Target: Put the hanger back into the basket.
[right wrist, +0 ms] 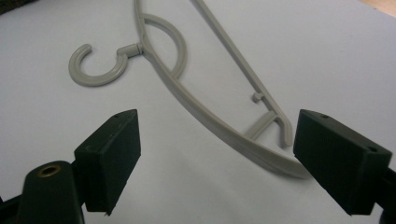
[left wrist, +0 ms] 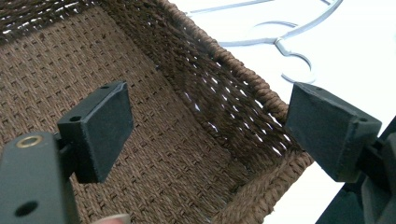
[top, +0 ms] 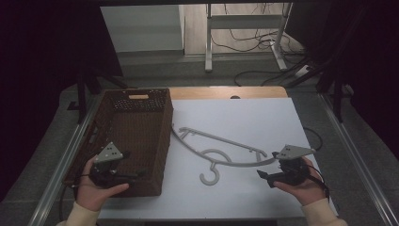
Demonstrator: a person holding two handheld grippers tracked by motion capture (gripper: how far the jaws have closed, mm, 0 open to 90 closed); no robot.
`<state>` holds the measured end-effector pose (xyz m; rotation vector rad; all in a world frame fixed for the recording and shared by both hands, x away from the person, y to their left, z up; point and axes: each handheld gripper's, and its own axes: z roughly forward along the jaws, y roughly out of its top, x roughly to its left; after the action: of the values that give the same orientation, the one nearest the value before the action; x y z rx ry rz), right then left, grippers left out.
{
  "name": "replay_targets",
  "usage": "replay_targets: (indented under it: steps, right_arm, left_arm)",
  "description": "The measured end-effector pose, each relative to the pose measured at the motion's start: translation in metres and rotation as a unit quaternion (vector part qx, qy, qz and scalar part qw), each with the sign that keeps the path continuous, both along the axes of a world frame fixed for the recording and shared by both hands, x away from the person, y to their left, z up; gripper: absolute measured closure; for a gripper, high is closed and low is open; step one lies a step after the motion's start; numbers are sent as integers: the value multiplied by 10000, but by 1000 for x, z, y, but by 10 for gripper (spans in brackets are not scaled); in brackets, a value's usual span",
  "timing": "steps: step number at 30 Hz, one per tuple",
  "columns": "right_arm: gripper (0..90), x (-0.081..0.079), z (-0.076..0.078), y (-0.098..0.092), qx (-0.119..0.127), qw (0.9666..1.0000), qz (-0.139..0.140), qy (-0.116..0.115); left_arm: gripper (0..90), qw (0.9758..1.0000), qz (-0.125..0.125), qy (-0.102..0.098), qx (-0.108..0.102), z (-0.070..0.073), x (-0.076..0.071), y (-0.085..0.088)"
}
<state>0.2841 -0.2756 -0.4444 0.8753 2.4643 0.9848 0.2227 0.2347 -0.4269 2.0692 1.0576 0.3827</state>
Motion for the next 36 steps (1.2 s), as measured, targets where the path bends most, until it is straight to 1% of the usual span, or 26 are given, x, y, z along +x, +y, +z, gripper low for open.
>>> replay_targets:
  steps: [10,14,16,19,21,22,24,26,28,31,36]
  right_arm:
    - [164,17,1,15,-37,9996,187,204]
    - [169,24,-1,20,-136,9991,265,312]
    - [174,28,-2,22,-202,9986,333,345]
    - [191,34,-4,27,-292,9978,385,446]
    - [208,39,-7,32,-357,9967,456,569]
    - [211,42,-9,36,-447,9957,502,633]
    - [219,47,-12,41,-578,9945,543,691]
    - [226,52,-15,49,-701,9924,652,771]
    - [234,56,-18,55,-820,9908,721,800]
    - [252,61,-23,64,-957,9879,831,890]
    - [282,68,-32,73,-1187,9831,903,1066]
  left_arm:
    - [151,10000,-6,-5,-18,1,0,0]
    - [151,10000,-21,29,-44,-1,0,0]
    - [151,9998,-64,67,-179,-1,1,0]
    - [151,9998,-58,69,-167,-1,1,0]
    - [151,9999,-29,58,-132,-1,1,0]
    - [151,9999,-26,59,-132,-1,1,0]
    - [151,9999,-30,65,-122,-1,1,0]
    - [151,9999,-34,67,-94,-1,1,-1]
    - [151,9999,-35,69,-64,-2,2,-2]
    - [151,10000,-49,72,-36,-2,2,-3]
    - [151,9999,-59,81,-22,-3,2,-3]
